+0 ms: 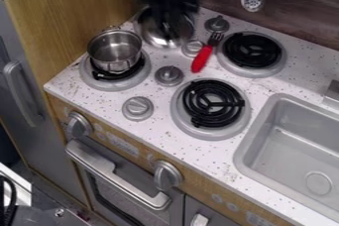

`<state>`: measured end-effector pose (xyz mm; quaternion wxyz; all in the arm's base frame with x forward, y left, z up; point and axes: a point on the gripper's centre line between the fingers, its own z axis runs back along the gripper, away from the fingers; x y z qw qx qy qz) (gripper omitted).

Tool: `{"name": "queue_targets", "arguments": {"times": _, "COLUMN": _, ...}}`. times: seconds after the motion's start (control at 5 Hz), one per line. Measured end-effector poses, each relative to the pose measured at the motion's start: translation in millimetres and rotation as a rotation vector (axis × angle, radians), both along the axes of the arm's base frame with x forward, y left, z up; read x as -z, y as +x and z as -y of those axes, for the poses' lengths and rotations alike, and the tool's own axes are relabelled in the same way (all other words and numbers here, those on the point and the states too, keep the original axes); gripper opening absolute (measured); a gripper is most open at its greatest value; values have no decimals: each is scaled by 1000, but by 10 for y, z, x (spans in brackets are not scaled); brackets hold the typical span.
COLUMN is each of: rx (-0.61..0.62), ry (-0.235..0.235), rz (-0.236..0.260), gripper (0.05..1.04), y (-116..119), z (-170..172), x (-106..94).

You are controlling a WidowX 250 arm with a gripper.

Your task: Cover the silver pot

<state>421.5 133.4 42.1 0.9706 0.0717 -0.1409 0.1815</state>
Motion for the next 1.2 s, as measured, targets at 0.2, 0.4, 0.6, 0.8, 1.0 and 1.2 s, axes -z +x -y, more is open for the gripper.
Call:
{"name": "queue_targets", "arguments": {"times": 0.2, "rx": -60, "ry": -15, "rz": -48, "gripper": 270, "y": -51, "z": -381, "x": 136}}
{"name": "queue_targets", "arguments": {"times": 0.4, "rx": -120, "ry": -22, "rz": -66, "gripper": 270, "y": -186, "z": -686, "x": 155}}
{"name": "queue_targets", "arguments": {"times": 0.6, "rx": -165, "ry": -39, "rz": -95, "gripper": 270, "y": -384, "z": -828, "x": 286}}
{"name": "queue_targets", "arguments": {"times": 0.8, "rx": -188, "ry": -52, "rz": -123, "gripper": 270, "y": -485, "z": -896, "x": 296}}
{"name": "queue_targets", "arguments": {"times": 1.0, "rx": -194, "ry": -61, "rz": -122, "gripper": 270, "y": -508, "z": -891, "x": 344}}
{"name": "queue_targets", "arguments": {"times": 1.2, "rx": -162, "ry": -71, "rz": -142, "gripper": 270, "y": -475, "z": -816, "x": 478}}
